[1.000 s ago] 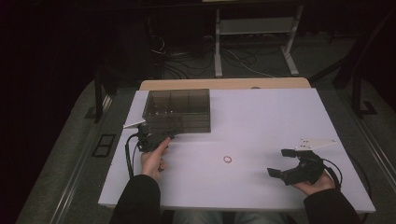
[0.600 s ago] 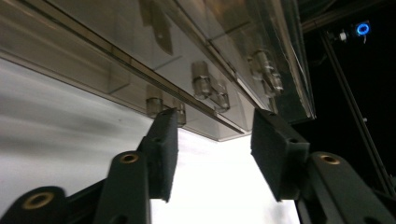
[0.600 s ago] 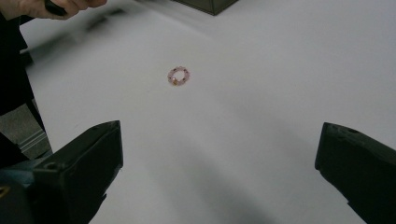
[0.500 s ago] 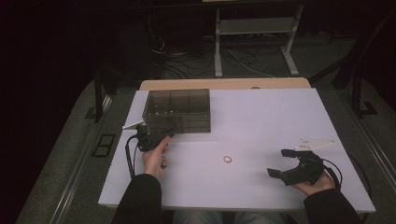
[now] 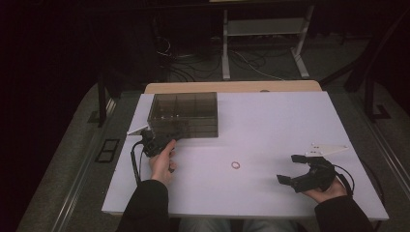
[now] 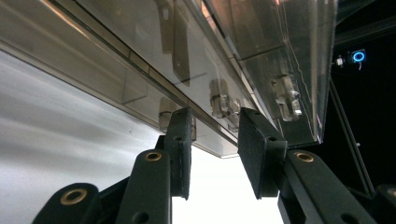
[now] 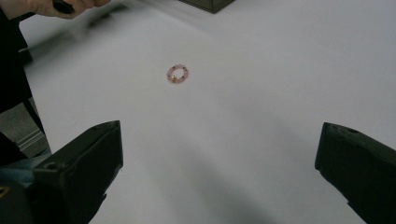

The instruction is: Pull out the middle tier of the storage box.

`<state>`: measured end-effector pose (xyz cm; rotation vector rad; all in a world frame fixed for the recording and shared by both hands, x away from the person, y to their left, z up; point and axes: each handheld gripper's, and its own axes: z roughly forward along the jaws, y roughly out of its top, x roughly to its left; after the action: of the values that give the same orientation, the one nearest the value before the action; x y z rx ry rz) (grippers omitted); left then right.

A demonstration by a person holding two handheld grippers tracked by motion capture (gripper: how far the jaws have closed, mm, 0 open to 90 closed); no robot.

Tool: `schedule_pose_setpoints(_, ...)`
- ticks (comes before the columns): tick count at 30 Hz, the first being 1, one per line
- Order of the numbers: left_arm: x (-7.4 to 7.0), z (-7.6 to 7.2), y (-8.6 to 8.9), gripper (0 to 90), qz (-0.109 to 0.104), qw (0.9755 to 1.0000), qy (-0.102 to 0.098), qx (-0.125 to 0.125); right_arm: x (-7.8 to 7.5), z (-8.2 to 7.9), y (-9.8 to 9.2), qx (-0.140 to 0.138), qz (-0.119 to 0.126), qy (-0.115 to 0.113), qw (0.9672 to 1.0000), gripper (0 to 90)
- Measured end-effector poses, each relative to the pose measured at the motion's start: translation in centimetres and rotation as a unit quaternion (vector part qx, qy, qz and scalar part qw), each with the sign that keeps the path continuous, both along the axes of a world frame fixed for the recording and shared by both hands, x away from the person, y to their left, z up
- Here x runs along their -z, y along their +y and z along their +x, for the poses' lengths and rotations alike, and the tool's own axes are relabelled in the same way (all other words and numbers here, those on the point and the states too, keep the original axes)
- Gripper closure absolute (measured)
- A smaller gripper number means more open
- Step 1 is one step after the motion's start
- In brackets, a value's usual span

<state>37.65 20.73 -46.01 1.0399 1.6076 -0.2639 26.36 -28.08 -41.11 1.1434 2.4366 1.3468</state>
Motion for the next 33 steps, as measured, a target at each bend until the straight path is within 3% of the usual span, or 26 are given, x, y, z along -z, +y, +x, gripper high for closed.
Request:
schedule_pose_setpoints(19, 0.64, 0.04, -0.56, 71.1, -0.031, 0.999, -0.001, -0.033, 0.03, 0.01, -0.05, -0.002, -0.001, 0.002, 1.0, 0.4)
schedule_pose_setpoints(25, 0.57, -0.06, -0.69, 74.1, -0.032, 0.9987, -0.004, -0.038, 0.04, 0.02, -0.05, -0.004, -0.001, 0.002, 1.0, 0.4)
schedule_pose_setpoints(33, 0.5, -0.14, -0.88, 77.4, -0.049, 0.9975, 0.006, -0.05, 0.06, 0.03, -0.02, -0.005, -0.002, 0.004, 1.0, 0.4)
